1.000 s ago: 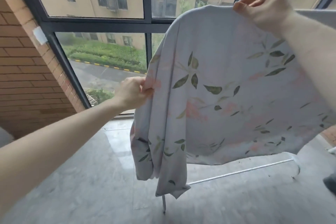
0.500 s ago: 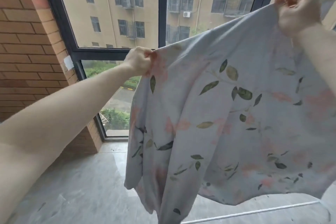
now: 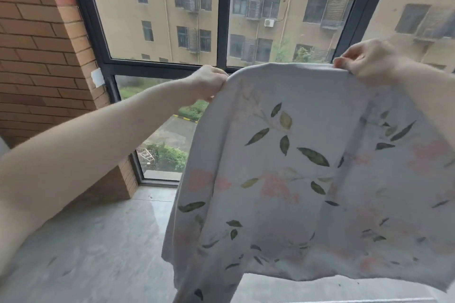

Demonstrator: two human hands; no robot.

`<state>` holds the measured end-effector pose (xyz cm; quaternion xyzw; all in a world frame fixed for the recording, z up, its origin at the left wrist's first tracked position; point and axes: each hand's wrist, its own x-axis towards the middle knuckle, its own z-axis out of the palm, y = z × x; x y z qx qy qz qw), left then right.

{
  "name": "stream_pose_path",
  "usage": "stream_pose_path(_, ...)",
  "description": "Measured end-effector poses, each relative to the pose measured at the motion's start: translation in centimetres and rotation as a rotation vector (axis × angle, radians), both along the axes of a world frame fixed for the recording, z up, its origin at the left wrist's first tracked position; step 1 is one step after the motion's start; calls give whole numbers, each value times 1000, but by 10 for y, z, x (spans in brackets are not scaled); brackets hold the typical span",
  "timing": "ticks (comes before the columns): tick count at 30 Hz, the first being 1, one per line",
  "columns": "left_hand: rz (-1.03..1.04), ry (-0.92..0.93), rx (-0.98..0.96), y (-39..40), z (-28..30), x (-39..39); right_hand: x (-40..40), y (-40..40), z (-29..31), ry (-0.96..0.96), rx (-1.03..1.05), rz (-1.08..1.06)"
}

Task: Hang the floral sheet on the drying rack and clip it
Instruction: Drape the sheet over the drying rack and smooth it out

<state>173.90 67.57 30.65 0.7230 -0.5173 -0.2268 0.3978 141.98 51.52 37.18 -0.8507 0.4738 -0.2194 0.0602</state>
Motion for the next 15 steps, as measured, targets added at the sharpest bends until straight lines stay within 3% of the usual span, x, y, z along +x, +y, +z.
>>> stream_pose_path(3,95,-12,-186,23,-12,-5,-11,-7,-1,-62,85,69)
stream_pose_path(7,365,-273,-365,52,-17,-35,-32,-15,3,-59,113,201)
stream_pose_path(10,402,-389,-332,65,-25,-49,-50,-14,1,-43,113,251)
stream_pose_path(15,411,-335,-240,63,-22,-56,-58,-12,8,-132,126,264)
